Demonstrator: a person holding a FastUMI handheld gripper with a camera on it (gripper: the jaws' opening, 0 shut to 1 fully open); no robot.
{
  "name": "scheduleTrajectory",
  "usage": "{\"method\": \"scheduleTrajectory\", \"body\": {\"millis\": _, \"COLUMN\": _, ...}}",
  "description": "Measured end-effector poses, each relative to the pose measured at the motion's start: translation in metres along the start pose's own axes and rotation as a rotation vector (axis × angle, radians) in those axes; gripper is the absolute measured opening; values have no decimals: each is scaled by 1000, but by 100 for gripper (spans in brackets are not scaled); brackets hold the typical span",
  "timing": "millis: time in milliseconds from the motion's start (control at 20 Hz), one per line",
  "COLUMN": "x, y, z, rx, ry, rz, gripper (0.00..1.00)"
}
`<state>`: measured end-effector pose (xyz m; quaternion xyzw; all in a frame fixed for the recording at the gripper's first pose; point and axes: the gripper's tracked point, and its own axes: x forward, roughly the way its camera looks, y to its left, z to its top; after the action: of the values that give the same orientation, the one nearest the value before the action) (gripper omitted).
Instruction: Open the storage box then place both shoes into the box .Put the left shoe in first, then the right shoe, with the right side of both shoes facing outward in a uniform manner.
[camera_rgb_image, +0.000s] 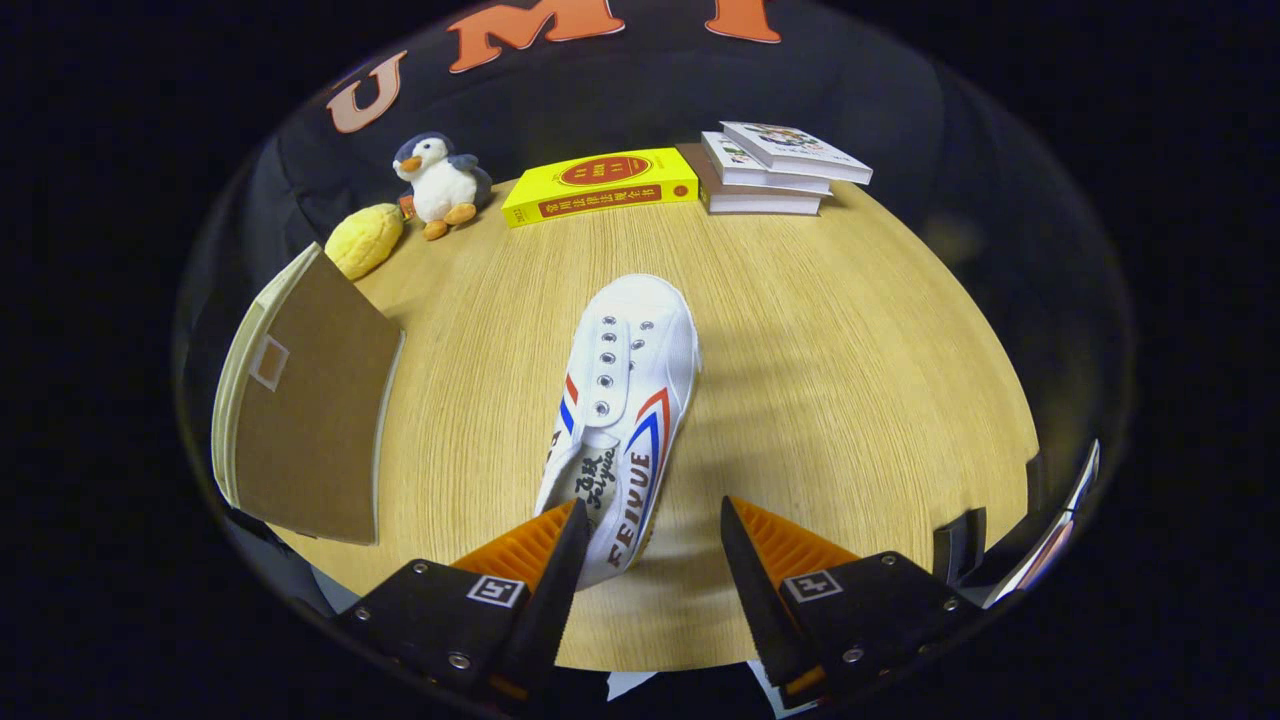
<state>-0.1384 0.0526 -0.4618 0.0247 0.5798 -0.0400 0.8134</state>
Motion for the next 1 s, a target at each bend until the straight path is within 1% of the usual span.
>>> {"method": "scheduleTrajectory", "body": {"millis": 150, "x": 12, "y": -1, "z": 6, "rx": -65, "ry": -43, "rz": -28, "gripper": 78}}
{"method": "scheduleTrajectory", "body": {"millis": 250, "x": 20, "y": -2, "z": 12, "rx": -85, "ry": -55, "rz": -47, "gripper": 74}}
{"method": "scheduleTrajectory", "body": {"millis": 450, "x": 39, "y": -6, "z": 22, "rx": -3, "ry": -23, "rz": -30, "gripper": 68}}
{"method": "scheduleTrajectory", "body": {"millis": 550, "x": 42, "y": -1, "z": 20, "rx": 35, "ry": 11, "rz": 16, "gripper": 66}}
{"method": "scheduleTrajectory", "body": {"millis": 600, "x": 43, "y": 1, "z": 21, "rx": 29, "ry": 13, "rz": 32, "gripper": 61}}
{"method": "scheduleTrajectory", "body": {"millis": 650, "x": 43, "y": 3, "z": 22, "rx": 14, "ry": 9, "rz": 51, "gripper": 60}}
{"method": "scheduleTrajectory", "body": {"millis": 750, "x": 45, "y": 8, "z": 22, "rx": -8, "ry": 24, "rz": 91, "gripper": 53}}
{"method": "scheduleTrajectory", "body": {"millis": 900, "x": 47, "y": 9, "z": 20, "rx": 28, "ry": 62, "rz": 117, "gripper": 39}}
{"method": "scheduleTrajectory", "body": {"millis": 950, "x": 45, "y": 9, "z": 20, "rx": 33, "ry": 64, "rz": 125, "gripper": 38}}
{"method": "scheduleTrajectory", "body": {"millis": 1000, "x": 46, "y": 8, "z": 21, "rx": 22, "ry": 62, "rz": 140, "gripper": 35}}
